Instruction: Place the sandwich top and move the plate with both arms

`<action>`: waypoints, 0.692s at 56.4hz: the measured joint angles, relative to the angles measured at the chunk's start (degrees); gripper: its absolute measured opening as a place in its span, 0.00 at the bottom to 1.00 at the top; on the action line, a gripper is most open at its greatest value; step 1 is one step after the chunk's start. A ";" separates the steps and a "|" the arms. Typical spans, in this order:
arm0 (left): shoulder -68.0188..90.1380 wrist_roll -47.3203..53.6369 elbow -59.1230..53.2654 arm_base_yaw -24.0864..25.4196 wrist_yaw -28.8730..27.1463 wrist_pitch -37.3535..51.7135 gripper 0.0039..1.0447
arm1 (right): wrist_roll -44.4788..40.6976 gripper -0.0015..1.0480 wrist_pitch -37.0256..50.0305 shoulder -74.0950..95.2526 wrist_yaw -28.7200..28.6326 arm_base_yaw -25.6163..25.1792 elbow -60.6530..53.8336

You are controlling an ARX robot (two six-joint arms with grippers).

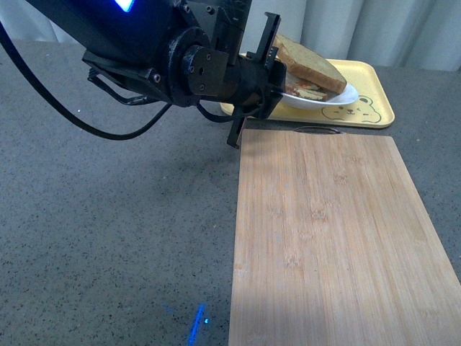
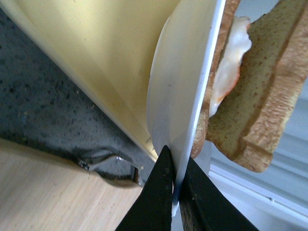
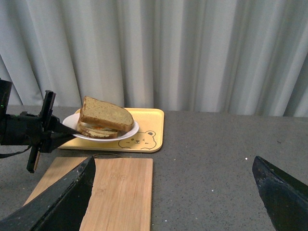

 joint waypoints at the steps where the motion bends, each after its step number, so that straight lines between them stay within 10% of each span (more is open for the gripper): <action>1: 0.74 -0.44 1.29 0.04 -0.42 -1.07 0.03 | 0.00 0.91 0.00 0.00 0.00 0.00 0.00; 16: 3.80 -2.32 8.72 0.59 -2.05 -6.58 0.05 | 0.00 0.91 0.00 0.00 0.00 0.00 0.00; 19: 3.82 -1.79 8.92 0.57 -2.25 -6.86 0.19 | 0.00 0.91 0.00 0.00 0.00 0.00 0.00; 20: 3.82 -0.55 8.90 0.57 -2.73 -7.26 0.46 | 0.00 0.91 -0.02 0.00 0.00 0.00 0.00; 39: -11.13 25.49 -4.44 0.85 -10.19 -13.16 0.96 | 0.00 0.91 0.00 0.00 0.00 0.00 0.00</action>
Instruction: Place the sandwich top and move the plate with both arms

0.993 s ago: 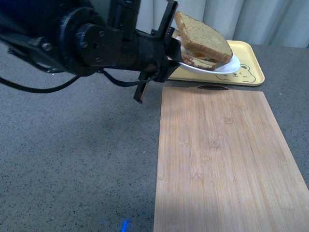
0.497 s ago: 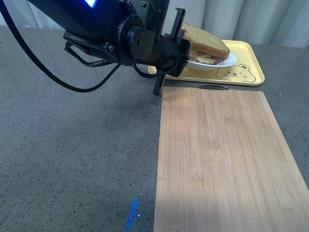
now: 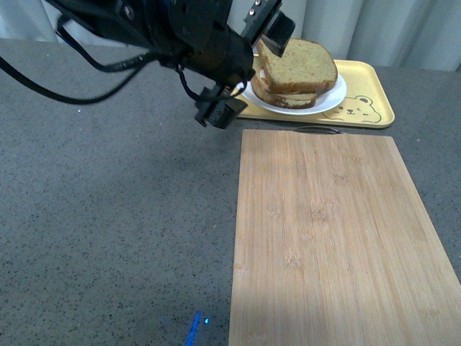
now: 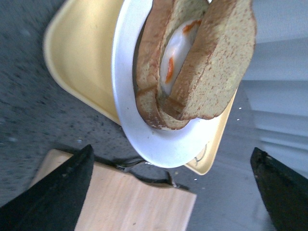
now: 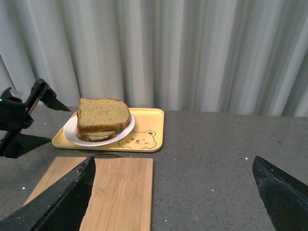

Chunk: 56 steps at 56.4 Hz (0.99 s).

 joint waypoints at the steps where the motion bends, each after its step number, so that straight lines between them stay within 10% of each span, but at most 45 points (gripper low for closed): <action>1: -0.63 1.49 -0.55 -0.02 -0.72 -0.17 0.95 | 0.00 0.91 0.00 0.00 0.00 0.00 0.00; 8: -7.61 18.64 -9.53 -0.55 -10.75 4.57 0.93 | 0.00 0.91 0.00 0.00 0.02 0.00 0.00; 14: -11.17 38.97 -22.99 -0.07 -22.95 32.44 0.76 | 0.00 0.91 0.00 0.00 -0.02 0.00 0.00; 23: -20.37 52.35 -40.79 3.91 -21.29 52.04 0.52 | 0.00 0.91 -0.02 0.00 0.02 0.00 0.00; 41: -36.68 56.46 -61.79 11.04 -15.10 56.76 0.03 | 0.00 0.91 -0.02 0.00 0.00 0.00 0.00; 56: -48.89 57.00 -72.22 15.10 -10.80 55.78 0.03 | 0.00 0.91 -0.02 0.00 0.00 0.00 0.02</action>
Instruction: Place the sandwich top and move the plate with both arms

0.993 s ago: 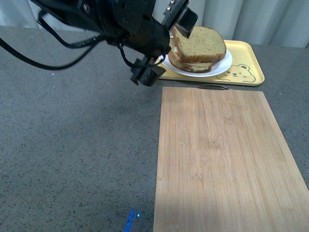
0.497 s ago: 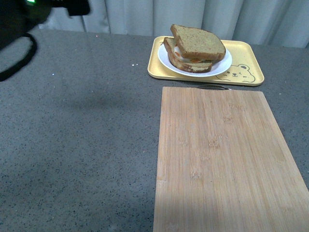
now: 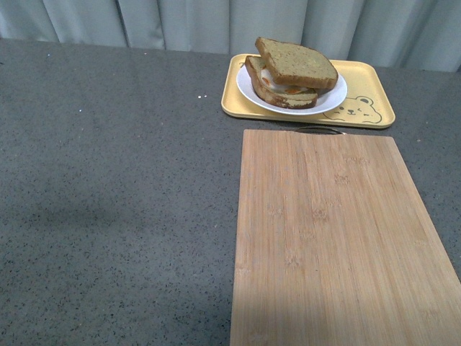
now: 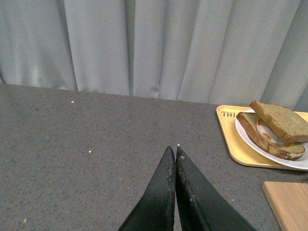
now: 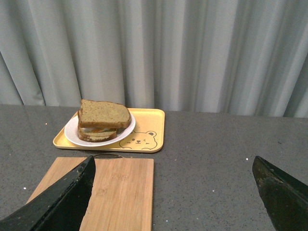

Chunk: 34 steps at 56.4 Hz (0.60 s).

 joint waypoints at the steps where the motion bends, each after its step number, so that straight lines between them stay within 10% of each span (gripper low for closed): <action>1: -0.90 0.02 -0.68 0.35 0.11 -0.31 0.03 | 0.00 0.91 0.00 0.00 0.00 0.00 -0.02; 34: -28.30 0.37 -11.87 8.98 8.46 -16.65 0.03 | 0.00 0.91 0.00 0.00 0.00 0.00 -0.02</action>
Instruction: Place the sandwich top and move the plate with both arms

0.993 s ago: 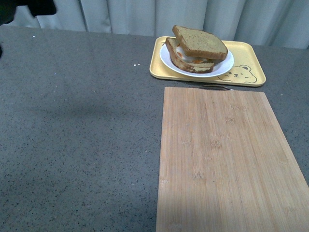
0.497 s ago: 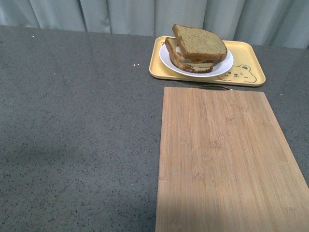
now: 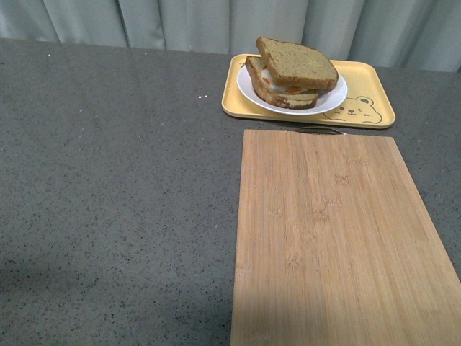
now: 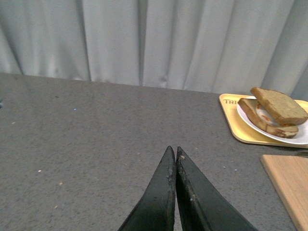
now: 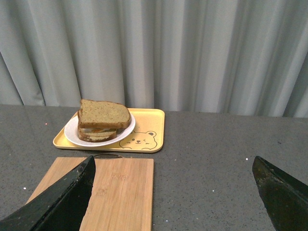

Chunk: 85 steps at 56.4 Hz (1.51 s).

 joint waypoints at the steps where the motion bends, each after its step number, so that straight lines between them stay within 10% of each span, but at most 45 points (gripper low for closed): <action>1: -0.92 0.00 -0.17 0.02 0.13 -0.74 0.03 | 0.00 0.91 0.00 0.00 0.00 0.00 0.00; 85: -42.66 0.02 -1.46 0.04 0.31 -39.23 0.03 | 0.00 0.91 0.00 0.00 0.00 0.00 0.00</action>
